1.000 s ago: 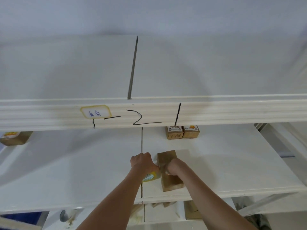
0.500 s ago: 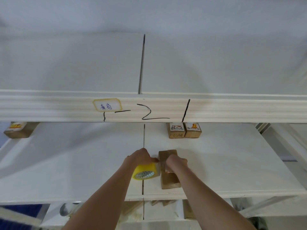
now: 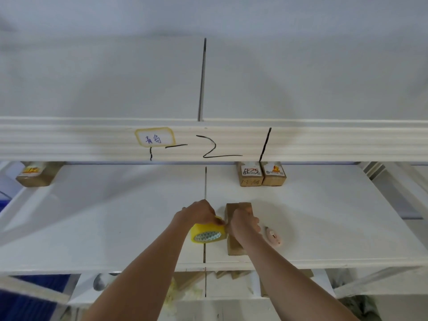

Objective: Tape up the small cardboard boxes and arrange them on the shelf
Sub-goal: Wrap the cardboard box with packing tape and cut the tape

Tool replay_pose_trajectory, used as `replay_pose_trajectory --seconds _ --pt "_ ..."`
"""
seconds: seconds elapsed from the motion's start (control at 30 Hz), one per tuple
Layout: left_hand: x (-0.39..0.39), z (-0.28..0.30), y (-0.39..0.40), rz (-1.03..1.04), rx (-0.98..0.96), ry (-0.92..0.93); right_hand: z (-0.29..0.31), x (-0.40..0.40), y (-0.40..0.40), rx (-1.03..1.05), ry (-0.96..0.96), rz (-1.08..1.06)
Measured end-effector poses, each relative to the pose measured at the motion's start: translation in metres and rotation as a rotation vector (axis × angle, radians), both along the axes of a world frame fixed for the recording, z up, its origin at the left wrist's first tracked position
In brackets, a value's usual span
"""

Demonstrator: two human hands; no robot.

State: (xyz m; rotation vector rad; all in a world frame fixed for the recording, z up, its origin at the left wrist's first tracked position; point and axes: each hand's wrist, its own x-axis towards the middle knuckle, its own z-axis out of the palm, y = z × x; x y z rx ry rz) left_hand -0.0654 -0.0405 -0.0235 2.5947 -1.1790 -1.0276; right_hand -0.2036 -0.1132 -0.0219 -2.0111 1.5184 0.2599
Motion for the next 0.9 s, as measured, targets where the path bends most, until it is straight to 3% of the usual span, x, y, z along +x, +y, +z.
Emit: replay_pose_trajectory --seconds 0.17,0.4,0.9 --pt "0.005 -0.001 0.002 -0.038 0.015 -0.022 0.008 0.005 0.006 0.027 0.088 -0.074" --pt "0.009 -0.006 -0.001 0.047 0.035 -0.001 0.016 -0.009 -0.001 -0.017 -0.052 -0.003" --pt "0.02 -0.007 0.004 0.058 0.03 -0.049 0.045 -0.023 -0.039 0.179 -0.217 -0.059"
